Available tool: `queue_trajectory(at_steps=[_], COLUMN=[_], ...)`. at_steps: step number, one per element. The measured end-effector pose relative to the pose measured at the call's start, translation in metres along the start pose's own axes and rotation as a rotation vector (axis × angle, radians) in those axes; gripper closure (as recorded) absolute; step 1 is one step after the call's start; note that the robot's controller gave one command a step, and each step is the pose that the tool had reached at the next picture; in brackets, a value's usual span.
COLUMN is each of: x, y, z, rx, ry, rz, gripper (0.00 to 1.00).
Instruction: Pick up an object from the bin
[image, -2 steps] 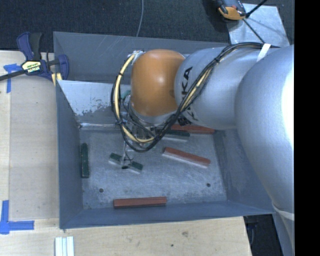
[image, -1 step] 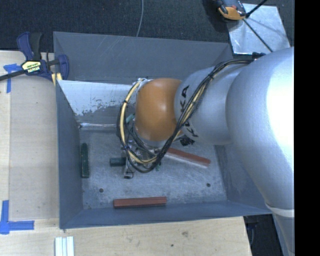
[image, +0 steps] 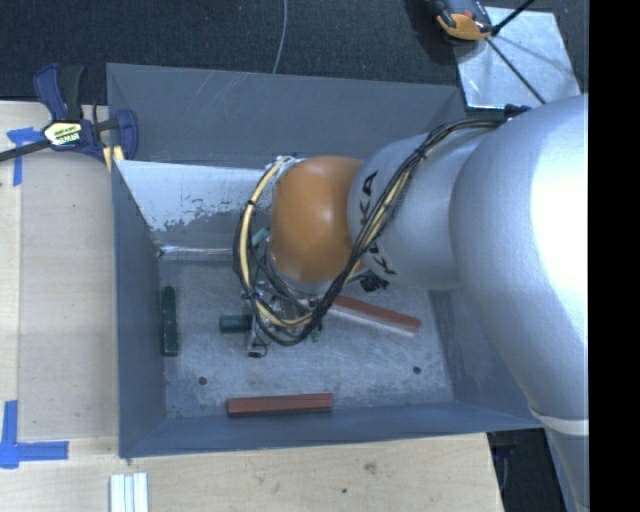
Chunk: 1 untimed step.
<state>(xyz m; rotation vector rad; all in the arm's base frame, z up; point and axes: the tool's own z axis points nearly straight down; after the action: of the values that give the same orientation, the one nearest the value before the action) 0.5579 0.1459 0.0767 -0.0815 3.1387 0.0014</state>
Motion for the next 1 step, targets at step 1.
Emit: queue_trajectory(at_steps=[1], x=[0.0000], y=[0.0000], z=[0.0000], rx=[0.000], ry=[0.000], rz=[0.000], gripper=[1.00])
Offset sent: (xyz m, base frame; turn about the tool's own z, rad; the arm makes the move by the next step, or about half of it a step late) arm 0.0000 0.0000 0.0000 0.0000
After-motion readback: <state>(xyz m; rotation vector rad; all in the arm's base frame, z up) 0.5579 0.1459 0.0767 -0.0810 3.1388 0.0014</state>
